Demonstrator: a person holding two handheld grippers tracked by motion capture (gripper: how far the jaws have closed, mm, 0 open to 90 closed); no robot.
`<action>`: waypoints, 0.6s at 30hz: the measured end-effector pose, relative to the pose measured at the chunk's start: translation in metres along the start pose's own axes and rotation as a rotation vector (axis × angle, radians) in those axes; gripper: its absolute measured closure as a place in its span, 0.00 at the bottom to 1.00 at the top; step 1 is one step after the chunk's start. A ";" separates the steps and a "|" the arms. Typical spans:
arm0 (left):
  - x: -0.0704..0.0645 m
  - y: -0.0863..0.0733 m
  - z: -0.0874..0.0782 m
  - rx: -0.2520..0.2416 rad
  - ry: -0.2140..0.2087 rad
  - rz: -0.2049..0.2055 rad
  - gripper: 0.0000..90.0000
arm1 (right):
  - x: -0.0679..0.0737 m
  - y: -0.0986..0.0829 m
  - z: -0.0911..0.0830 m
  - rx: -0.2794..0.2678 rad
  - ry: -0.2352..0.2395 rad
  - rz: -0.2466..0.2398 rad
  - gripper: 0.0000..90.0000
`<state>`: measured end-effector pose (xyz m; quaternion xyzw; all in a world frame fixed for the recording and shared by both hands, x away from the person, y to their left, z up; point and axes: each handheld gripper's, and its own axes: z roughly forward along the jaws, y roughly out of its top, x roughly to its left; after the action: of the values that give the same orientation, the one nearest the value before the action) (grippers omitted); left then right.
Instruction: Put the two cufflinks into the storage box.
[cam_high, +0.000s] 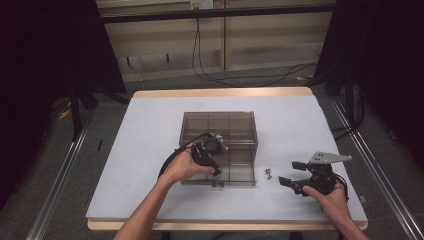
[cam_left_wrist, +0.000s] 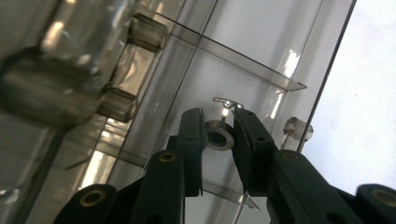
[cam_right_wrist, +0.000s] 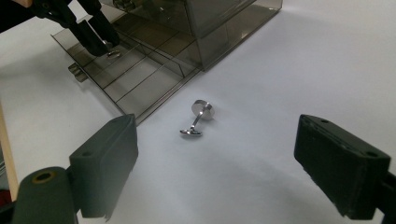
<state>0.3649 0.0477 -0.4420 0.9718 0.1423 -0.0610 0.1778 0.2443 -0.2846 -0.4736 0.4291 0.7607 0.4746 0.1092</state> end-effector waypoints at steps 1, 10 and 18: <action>0.000 0.000 0.001 0.000 -0.003 0.001 0.82 | 0.000 0.000 0.000 0.001 -0.001 -0.002 0.15; -0.001 0.002 0.006 0.034 0.000 0.015 0.81 | 0.000 0.000 0.001 0.010 0.002 -0.007 0.14; -0.004 0.002 0.006 0.033 -0.007 0.021 0.78 | 0.001 0.000 0.002 0.009 0.002 -0.005 0.14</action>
<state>0.3612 0.0430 -0.4466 0.9758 0.1304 -0.0648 0.1629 0.2448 -0.2829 -0.4747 0.4273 0.7639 0.4714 0.1078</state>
